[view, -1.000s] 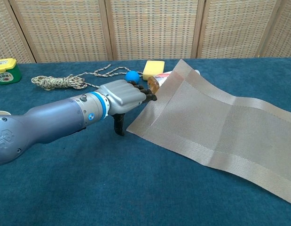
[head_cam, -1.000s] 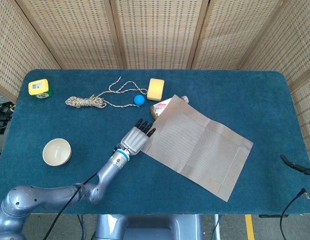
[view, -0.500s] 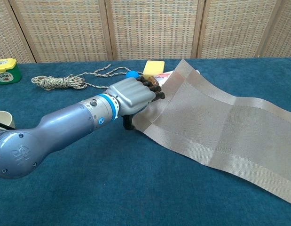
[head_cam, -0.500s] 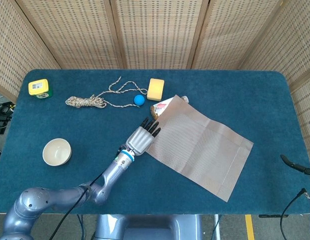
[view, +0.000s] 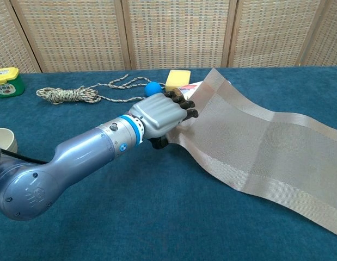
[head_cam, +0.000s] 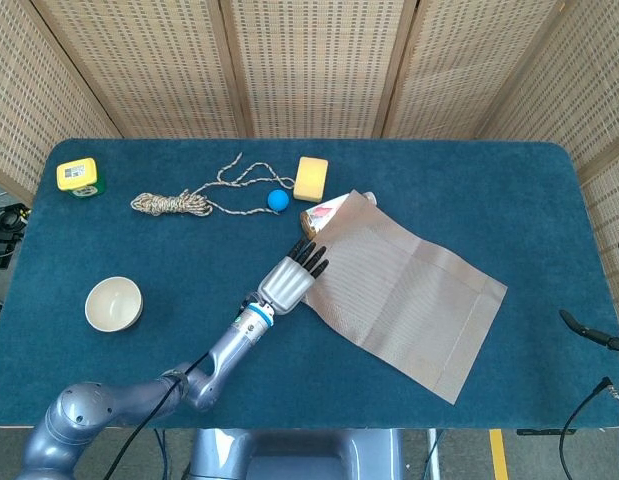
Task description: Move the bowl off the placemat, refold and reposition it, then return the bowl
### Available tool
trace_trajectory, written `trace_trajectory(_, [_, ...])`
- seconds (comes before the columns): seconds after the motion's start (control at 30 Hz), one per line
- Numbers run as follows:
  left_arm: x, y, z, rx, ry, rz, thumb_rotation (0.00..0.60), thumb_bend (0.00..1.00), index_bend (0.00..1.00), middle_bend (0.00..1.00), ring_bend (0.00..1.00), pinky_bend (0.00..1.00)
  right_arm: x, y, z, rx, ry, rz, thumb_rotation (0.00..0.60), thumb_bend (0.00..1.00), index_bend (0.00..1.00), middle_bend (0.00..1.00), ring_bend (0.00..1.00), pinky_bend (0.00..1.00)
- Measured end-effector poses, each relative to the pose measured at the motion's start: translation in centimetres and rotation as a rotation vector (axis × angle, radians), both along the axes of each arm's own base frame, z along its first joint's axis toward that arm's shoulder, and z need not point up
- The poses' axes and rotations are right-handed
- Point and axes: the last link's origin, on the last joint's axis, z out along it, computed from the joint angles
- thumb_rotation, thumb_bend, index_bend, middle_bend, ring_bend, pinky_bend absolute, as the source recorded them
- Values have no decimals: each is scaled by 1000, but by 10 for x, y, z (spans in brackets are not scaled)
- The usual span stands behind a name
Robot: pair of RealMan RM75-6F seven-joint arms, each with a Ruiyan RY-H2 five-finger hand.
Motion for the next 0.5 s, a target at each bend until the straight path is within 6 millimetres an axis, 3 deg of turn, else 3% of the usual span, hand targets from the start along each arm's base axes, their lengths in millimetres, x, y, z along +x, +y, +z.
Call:
trace_trajectory(0.23, [2,0,3,28,-50,-21,600,461,450,0,0,0,0,0,1,0,-5,3,600,218,0,0,0,0])
trace_trajectory(0.5, [-3,2,6,52,-79,-24,600,461,568,0,0,0,1,1,0,5,-5,6,600,218,0,0,0,0])
